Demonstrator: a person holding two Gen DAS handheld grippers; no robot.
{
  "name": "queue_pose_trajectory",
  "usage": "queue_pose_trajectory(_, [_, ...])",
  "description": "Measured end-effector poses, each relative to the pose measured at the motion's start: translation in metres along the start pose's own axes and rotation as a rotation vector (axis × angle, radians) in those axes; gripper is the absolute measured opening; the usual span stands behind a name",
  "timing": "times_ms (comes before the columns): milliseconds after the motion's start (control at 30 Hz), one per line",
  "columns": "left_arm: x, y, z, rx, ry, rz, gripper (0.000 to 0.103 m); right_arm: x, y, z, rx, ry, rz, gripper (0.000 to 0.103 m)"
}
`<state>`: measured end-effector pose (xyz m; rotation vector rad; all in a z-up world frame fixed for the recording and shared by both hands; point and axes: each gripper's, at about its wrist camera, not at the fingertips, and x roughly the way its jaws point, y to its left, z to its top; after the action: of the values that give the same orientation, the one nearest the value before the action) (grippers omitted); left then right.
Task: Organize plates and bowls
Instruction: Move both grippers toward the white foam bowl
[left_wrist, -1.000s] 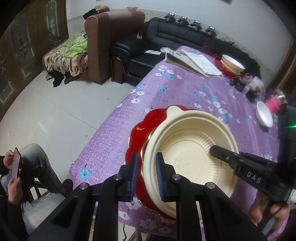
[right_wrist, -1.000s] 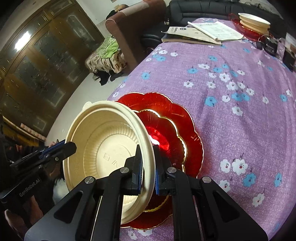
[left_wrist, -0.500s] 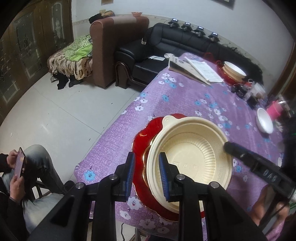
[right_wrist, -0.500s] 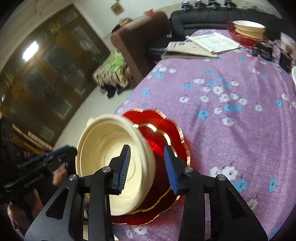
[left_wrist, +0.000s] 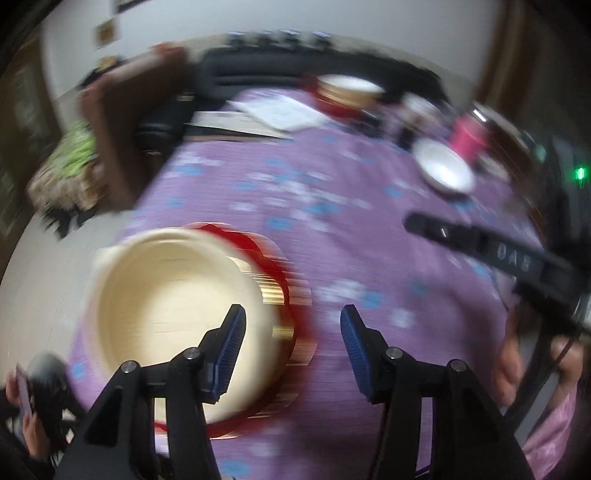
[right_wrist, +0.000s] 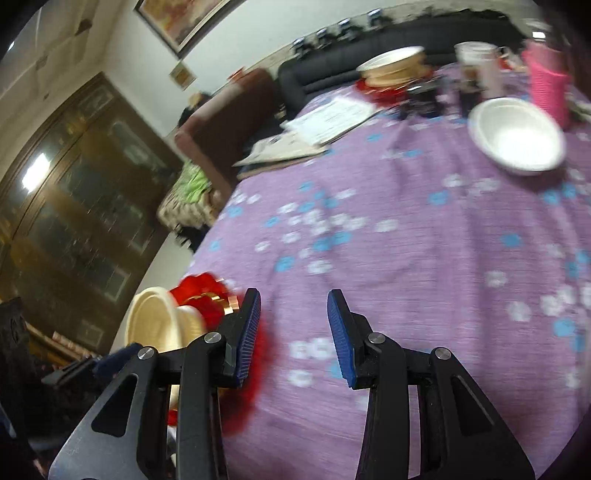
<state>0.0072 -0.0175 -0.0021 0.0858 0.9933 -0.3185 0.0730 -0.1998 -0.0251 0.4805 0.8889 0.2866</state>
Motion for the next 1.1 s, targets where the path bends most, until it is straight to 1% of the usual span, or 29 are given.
queue_pose_trajectory(133, [0.033, -0.067, -0.001, 0.108, 0.104, -0.107, 0.054, -0.049, -0.042, -0.004, 0.012, -0.089, -0.065, 0.038])
queue_pose_trajectory(233, [0.051, -0.105, -0.008, 0.176, 0.167, -0.146, 0.054, -0.095, -0.080, -0.009, 0.027, -0.185, -0.122, 0.038])
queue_pose_trajectory(300, [0.058, -0.123, -0.012, 0.205, 0.190, -0.158, 0.054, -0.129, -0.107, -0.014, 0.036, -0.262, -0.171, 0.038])
queue_pose_trajectory(333, [0.062, -0.131, -0.013, 0.215, 0.200, -0.156, 0.054, -0.145, -0.121, -0.017, 0.037, -0.310, -0.202, 0.039])
queue_pose_trajectory(400, [0.067, -0.142, -0.012, 0.231, 0.215, -0.148, 0.054, -0.175, -0.149, -0.023, 0.052, -0.388, -0.262, 0.053])
queue_pose_trajectory(467, [0.068, -0.151, -0.005, 0.234, 0.214, -0.140, 0.054, -0.200, -0.181, -0.027, 0.101, -0.437, -0.310, 0.054])
queue_pose_trajectory(500, [0.068, -0.156, 0.001, 0.235, 0.205, -0.139, 0.054, -0.209, -0.196, -0.029, 0.131, -0.446, -0.315, 0.054])
queue_pose_trajectory(533, [0.068, -0.162, 0.010, 0.234, 0.191, -0.138, 0.057, -0.216, -0.213, -0.030, 0.170, -0.447, -0.311, 0.054])
queue_pose_trajectory(600, [0.070, -0.171, 0.021, 0.221, 0.163, -0.127, 0.064, -0.226, -0.249, -0.037, 0.272, -0.469, -0.249, 0.053])
queue_pose_trajectory(667, [0.075, -0.183, 0.032, 0.215, 0.148, -0.132, 0.065, -0.228, -0.280, -0.047, 0.380, -0.486, -0.177, 0.053])
queue_pose_trajectory(700, [0.079, -0.189, 0.037, 0.213, 0.151, -0.136, 0.065, -0.224, -0.293, -0.050, 0.430, -0.472, -0.154, 0.053])
queue_pose_trajectory(733, [0.083, -0.195, 0.041, 0.210, 0.156, -0.143, 0.065, -0.223, -0.300, -0.051, 0.461, -0.449, -0.154, 0.053])
queue_pose_trajectory(800, [0.089, -0.204, 0.047, 0.212, 0.152, -0.144, 0.065, -0.222, -0.304, -0.049, 0.478, -0.449, -0.119, 0.053])
queue_pose_trajectory(833, [0.092, -0.207, 0.050, 0.215, 0.144, -0.124, 0.065, -0.223, -0.304, -0.048, 0.468, -0.445, -0.109, 0.053])
queue_pose_trajectory(867, [0.094, -0.210, 0.053, 0.213, 0.135, -0.107, 0.065, -0.222, -0.303, -0.046, 0.456, -0.436, -0.119, 0.053])
queue_pose_trajectory(900, [0.096, -0.212, 0.055, 0.210, 0.131, -0.104, 0.065, -0.220, -0.302, -0.045, 0.450, -0.420, -0.130, 0.053])
queue_pose_trajectory(967, [0.098, -0.218, 0.059, 0.211, 0.128, -0.116, 0.065, -0.213, -0.304, -0.045, 0.447, -0.365, -0.116, 0.053])
queue_pose_trajectory(1033, [0.098, -0.223, 0.061, 0.220, 0.125, -0.109, 0.065, -0.206, -0.307, -0.044, 0.466, -0.317, -0.105, 0.053])
queue_pose_trajectory(1100, [0.100, -0.226, 0.063, 0.221, 0.119, -0.103, 0.065, -0.203, -0.308, -0.045, 0.472, -0.298, -0.088, 0.053])
